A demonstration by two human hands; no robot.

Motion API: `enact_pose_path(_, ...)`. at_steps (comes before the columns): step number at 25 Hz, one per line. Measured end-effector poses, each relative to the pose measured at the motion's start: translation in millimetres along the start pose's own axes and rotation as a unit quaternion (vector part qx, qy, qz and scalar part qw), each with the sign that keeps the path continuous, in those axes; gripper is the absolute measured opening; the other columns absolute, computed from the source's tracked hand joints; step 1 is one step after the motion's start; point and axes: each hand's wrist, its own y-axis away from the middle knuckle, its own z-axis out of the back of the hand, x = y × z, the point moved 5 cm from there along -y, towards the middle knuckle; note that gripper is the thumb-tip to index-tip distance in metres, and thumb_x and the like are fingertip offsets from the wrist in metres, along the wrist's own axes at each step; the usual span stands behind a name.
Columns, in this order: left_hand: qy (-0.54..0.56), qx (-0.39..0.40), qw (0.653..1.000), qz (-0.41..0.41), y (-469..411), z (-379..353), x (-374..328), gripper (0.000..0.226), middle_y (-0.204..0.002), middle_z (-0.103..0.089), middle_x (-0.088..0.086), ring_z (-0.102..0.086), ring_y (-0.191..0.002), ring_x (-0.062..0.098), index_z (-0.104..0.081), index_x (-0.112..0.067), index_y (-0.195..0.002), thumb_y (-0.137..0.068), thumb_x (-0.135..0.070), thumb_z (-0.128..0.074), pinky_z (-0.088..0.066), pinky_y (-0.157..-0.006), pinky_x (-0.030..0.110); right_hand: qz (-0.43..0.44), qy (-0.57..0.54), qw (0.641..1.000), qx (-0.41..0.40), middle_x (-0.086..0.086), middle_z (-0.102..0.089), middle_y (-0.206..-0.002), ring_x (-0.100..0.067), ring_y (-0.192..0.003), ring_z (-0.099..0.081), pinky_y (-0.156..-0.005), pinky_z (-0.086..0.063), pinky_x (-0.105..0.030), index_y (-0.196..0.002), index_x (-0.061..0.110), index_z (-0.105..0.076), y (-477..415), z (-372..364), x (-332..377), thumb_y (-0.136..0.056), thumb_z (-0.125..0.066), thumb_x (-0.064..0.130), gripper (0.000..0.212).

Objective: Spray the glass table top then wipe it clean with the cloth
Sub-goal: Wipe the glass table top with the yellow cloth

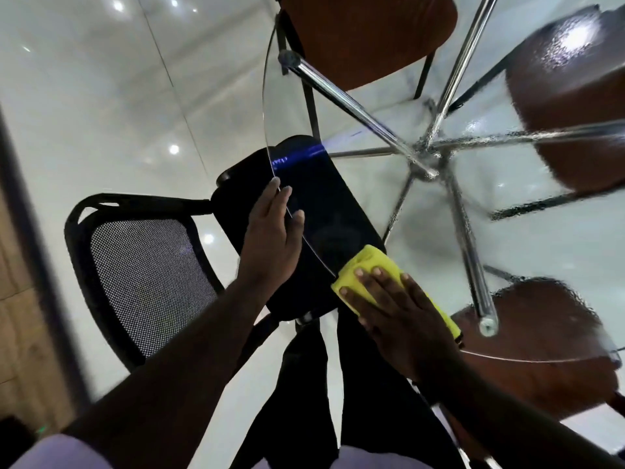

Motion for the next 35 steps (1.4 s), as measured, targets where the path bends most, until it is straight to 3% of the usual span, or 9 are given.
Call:
enact_pose_path(3, 0.006, -0.062, 0.997, -0.037, -11, -1, 3, 0.051, -0.169, -0.031, 0.011, -0.028, -0.157, 0.021, -0.044, -0.007, -0.155, -0.111, -0.033, -0.040, -0.030, -0.128, 0.040, -0.030, -0.018, 0.998, -0.045, 0.003, -0.025, -0.179, -0.023, -0.165, -0.027, -0.130, -0.028, -0.054, -0.169, 0.041, -0.027, -88, 0, 1, -0.112, -0.042, 0.043, 0.059)
enact_pose_path(6, -0.024, -0.132, 0.990, -0.036, -25, 13, 12, 0.050, -0.166, -0.036, 0.013, -0.032, -0.155, 0.025, -0.046, -0.005, -0.153, -0.112, -0.031, -0.038, -0.032, -0.125, 0.048, -0.055, -0.060, 0.994, -0.068, 0.002, -0.026, -0.179, -0.024, -0.165, -0.027, -0.132, -0.023, -0.053, -0.169, 0.038, -0.030, -152, 6, 11, -0.114, -0.038, 0.043, 0.056)
enact_pose_path(12, -0.155, -0.009, 0.978, -0.138, -46, -35, -28, 0.058, -0.173, -0.023, 0.009, -0.020, -0.161, 0.025, -0.034, -0.010, -0.161, -0.112, -0.040, -0.035, -0.019, -0.130, 0.047, -0.090, -0.004, 0.996, -0.022, 0.001, -0.027, -0.179, -0.025, -0.164, -0.031, -0.130, -0.027, -0.054, -0.169, 0.040, -0.030, 32, 8, -30, -0.112, -0.045, 0.042, 0.059)
enact_pose_path(18, -0.169, -0.084, 0.973, -0.129, -63, -56, -31, 0.052, -0.170, -0.031, 0.009, -0.026, -0.159, 0.026, -0.040, -0.009, -0.158, -0.112, -0.033, -0.033, -0.020, -0.129, 0.049, -0.140, -0.025, 0.986, -0.082, 0.002, -0.019, -0.181, -0.023, -0.167, -0.020, -0.133, -0.020, -0.052, -0.170, 0.041, -0.024, -131, 24, -71, -0.114, -0.034, 0.043, 0.057)
enact_pose_path(24, -0.254, -0.053, 0.952, -0.162, -84, -62, -60, 0.059, -0.174, -0.018, 0.006, -0.013, -0.162, 0.026, -0.028, -0.012, -0.163, -0.110, -0.038, -0.036, -0.010, -0.130, 0.054, -0.134, -0.029, 0.990, -0.013, 0.004, -0.018, -0.181, -0.025, -0.164, -0.030, -0.131, -0.026, -0.056, -0.168, 0.041, -0.030, 32, 14, -55, -0.112, -0.045, 0.042, 0.058)
enact_pose_path(26, -0.238, -0.061, 0.952, -0.181, -103, -65, -69, 0.056, -0.173, -0.021, 0.007, -0.016, -0.162, 0.026, -0.031, -0.011, -0.162, -0.110, -0.032, -0.037, -0.012, -0.130, 0.054, -0.135, -0.016, 0.990, -0.034, 0.004, -0.022, -0.180, -0.023, -0.165, -0.028, -0.130, -0.028, -0.056, -0.168, 0.042, -0.031, -18, 18, -82, -0.112, -0.045, 0.043, 0.058)
enact_pose_path(30, -0.227, -0.078, 0.962, -0.126, -111, -73, -58, 0.055, -0.171, -0.026, 0.010, -0.022, -0.160, 0.027, -0.033, -0.007, -0.160, -0.108, -0.024, -0.037, -0.016, -0.131, 0.048, -0.165, -0.009, 0.980, -0.112, -0.001, -0.026, -0.179, -0.026, -0.166, -0.025, -0.131, -0.023, -0.055, -0.169, 0.038, -0.031, -188, 40, -141, -0.114, -0.037, 0.044, 0.056)
enact_pose_path(32, -0.233, -0.071, 0.962, -0.127, -111, -72, -57, 0.056, -0.171, -0.028, 0.010, -0.024, -0.159, 0.029, -0.033, -0.007, -0.160, -0.107, -0.026, -0.036, -0.018, -0.130, 0.050, -0.166, -0.010, 0.981, -0.103, -0.002, -0.024, -0.180, -0.026, -0.166, -0.025, -0.131, -0.023, -0.054, -0.169, 0.037, -0.030, -193, 40, -143, -0.114, -0.036, 0.043, 0.056)
enact_pose_path(35, -0.240, -0.070, 0.960, -0.124, -114, -71, -63, 0.057, -0.169, -0.032, 0.012, -0.029, -0.157, 0.032, -0.036, -0.006, -0.159, -0.105, -0.026, -0.037, -0.022, -0.127, 0.054, -0.183, -0.023, 0.980, -0.078, 0.001, -0.023, -0.180, -0.025, -0.165, -0.027, -0.128, -0.030, -0.056, -0.168, 0.037, -0.034, -96, 33, -114, -0.114, -0.046, 0.039, 0.056)
